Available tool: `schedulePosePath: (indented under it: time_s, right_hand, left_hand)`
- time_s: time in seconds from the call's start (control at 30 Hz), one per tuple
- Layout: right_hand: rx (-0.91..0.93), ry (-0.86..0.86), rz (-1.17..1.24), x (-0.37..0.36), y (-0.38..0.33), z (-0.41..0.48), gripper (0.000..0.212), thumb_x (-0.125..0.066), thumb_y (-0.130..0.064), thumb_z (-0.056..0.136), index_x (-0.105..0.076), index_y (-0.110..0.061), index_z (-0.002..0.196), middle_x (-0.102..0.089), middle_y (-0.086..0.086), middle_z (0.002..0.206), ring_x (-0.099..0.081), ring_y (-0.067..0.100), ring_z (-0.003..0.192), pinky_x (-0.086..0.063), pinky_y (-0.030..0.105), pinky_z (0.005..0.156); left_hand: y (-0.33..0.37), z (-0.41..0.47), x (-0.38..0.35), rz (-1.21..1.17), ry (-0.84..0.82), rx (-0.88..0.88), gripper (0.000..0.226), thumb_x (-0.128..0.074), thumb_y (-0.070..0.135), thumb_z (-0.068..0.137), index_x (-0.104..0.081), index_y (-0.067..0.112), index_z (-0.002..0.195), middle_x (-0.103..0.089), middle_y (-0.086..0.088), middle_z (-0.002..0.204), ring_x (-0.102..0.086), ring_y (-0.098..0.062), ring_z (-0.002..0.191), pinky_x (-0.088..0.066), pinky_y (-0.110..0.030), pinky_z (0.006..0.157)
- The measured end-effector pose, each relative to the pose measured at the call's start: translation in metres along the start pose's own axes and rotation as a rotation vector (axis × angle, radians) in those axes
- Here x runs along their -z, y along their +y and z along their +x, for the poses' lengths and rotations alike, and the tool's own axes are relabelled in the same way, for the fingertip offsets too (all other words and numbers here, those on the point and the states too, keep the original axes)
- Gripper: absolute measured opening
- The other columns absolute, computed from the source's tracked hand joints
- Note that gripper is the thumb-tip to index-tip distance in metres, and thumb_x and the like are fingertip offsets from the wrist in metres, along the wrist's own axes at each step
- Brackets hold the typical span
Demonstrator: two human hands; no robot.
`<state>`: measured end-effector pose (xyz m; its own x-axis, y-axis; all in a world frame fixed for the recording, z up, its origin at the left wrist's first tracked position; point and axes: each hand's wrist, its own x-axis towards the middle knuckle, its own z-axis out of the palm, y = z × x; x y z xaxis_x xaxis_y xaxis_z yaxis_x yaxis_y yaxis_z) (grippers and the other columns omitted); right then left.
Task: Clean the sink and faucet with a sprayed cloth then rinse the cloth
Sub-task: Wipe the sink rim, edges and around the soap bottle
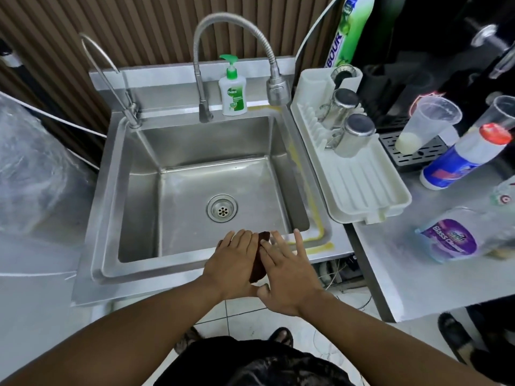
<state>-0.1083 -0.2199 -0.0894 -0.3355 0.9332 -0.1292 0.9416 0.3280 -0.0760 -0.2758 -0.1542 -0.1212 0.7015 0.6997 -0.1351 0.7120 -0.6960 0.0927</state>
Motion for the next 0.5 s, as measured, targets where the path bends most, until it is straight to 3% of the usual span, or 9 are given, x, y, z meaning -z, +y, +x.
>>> schedulePosePath:
  time_s: [0.2,0.4,0.5]
  right_hand:
    - [-0.073,-0.016,-0.017,0.004,0.034,-0.019,0.079,-0.038,-0.055,0.080,-0.060,-0.003,0.136,-0.056,0.011,0.145,-0.031,0.035,0.148,-0.002,0.067,0.117]
    - [-0.162,-0.039,-0.052,0.003,0.054,-0.030,0.077,-0.043,-0.054,0.080,-0.059,-0.006,0.138,-0.058,0.008,0.144,-0.032,0.032,0.149,0.000,0.066,0.118]
    - [-0.245,-0.105,-0.065,0.010,0.062,-0.036,0.080,-0.033,-0.058,0.086,-0.046,-0.012,0.150,-0.044,0.004,0.156,-0.013,0.029,0.155,0.009,0.067,0.117]
  left_hand:
    - [0.033,0.033,0.010,0.008,-0.047,-0.029,0.118,-0.036,0.083,0.064,-0.028,0.006,0.153,-0.039,-0.009,0.150,-0.031,-0.028,0.143,-0.013,-0.045,0.124]
    - [0.054,0.056,0.008,-0.013,-0.101,-0.051,0.125,-0.033,0.084,0.064,-0.012,0.004,0.157,-0.026,-0.013,0.159,-0.019,-0.031,0.149,-0.007,-0.048,0.124]
    - [0.068,0.068,0.013,-0.038,-0.130,-0.050,0.121,-0.045,0.081,0.073,-0.009,0.003,0.158,-0.021,-0.014,0.162,-0.014,-0.032,0.151,-0.005,-0.050,0.124]
